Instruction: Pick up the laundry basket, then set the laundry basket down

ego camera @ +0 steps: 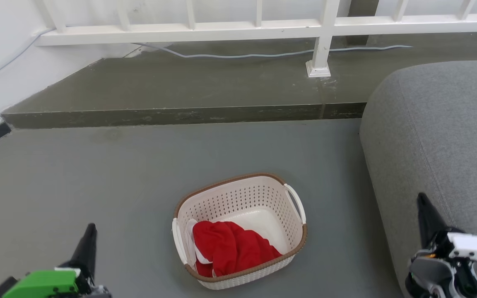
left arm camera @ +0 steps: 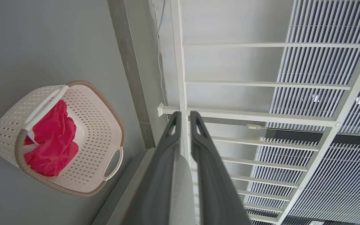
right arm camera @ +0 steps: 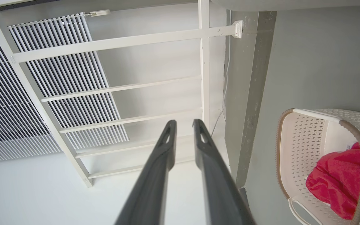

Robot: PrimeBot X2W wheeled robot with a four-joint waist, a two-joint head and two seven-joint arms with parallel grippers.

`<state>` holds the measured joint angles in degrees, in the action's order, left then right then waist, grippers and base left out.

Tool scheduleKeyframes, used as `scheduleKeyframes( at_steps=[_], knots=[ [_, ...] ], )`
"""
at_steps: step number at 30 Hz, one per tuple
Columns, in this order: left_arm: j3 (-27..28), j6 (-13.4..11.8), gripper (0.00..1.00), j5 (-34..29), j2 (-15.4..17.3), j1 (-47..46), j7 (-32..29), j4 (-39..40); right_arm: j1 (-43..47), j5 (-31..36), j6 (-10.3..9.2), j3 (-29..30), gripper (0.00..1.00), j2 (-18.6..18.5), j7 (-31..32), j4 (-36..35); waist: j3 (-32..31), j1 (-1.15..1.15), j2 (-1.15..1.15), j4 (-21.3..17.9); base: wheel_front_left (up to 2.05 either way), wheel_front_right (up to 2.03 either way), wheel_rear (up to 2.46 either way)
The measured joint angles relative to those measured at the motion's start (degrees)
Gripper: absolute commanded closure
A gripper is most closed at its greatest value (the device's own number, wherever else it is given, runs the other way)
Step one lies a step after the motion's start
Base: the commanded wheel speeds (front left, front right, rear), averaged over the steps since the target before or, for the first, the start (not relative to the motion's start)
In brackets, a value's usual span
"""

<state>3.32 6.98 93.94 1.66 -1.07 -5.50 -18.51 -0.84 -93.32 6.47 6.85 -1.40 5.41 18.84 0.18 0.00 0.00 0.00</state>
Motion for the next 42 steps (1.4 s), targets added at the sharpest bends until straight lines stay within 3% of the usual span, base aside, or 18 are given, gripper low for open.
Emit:
scheduleKeyframes(
  at_steps=[15,29,42],
  knots=[
    [-1.5,0.0,0.00,-4.3,-0.6,1.1,2.4,0.9,1.2,4.5,-0.02,-1.9,0.00,0.4,-2.4,-0.1,0.0,0.00,0.00,0.1,0.00,0.00,0.00],
    [-1.7,-1.4,0.00,-17.6,-0.5,1.0,5.1,5.7,1.0,18.7,-2.11,-3.9,0.00,-0.2,-5.0,-3.7,0.2,0.00,0.00,0.3,0.00,0.00,0.00],
    [-5.3,-3.0,0.00,-33.0,0.2,1.0,7.6,9.3,1.0,33.5,-4.12,-8.5,0.00,-1.1,-7.5,-6.2,0.6,0.00,0.00,0.4,0.00,0.00,0.00]
  ],
)
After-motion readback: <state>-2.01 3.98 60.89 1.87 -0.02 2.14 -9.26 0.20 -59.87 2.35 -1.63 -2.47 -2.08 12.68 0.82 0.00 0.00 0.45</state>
